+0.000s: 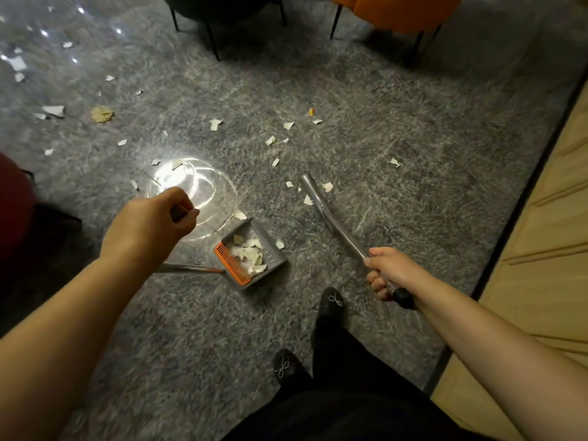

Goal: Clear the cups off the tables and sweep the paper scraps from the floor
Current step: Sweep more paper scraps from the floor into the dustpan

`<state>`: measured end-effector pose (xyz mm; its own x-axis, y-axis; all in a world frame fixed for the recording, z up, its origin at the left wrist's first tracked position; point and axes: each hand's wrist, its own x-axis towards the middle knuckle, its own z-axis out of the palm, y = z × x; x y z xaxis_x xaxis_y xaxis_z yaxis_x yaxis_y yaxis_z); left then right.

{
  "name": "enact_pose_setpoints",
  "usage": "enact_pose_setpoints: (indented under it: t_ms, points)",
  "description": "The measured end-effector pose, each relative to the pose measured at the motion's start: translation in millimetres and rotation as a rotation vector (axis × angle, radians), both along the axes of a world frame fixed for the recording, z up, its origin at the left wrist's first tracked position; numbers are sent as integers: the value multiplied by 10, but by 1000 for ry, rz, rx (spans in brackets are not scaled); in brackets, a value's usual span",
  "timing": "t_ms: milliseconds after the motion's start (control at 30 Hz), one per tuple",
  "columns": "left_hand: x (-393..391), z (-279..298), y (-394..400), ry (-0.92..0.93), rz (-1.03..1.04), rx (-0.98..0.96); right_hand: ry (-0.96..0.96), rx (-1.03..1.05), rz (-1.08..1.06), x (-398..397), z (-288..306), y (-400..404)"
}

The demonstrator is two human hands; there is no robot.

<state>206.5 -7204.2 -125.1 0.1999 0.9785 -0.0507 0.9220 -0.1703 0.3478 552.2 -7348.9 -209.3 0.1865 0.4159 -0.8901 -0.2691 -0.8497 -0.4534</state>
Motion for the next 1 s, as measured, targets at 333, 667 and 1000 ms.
enact_pose_setpoints:
  t_ms: [333,667,1000]
  points:
    - [33,-136,806,145,14,-66,-33,-47,-26,489,-279,1011]
    - [127,-263,1490,222,34,-97,-124,-104,116,859,-651,2174]
    - [23,-332,1680,240,58,-76,-176,-174,465,313,-821,2504]
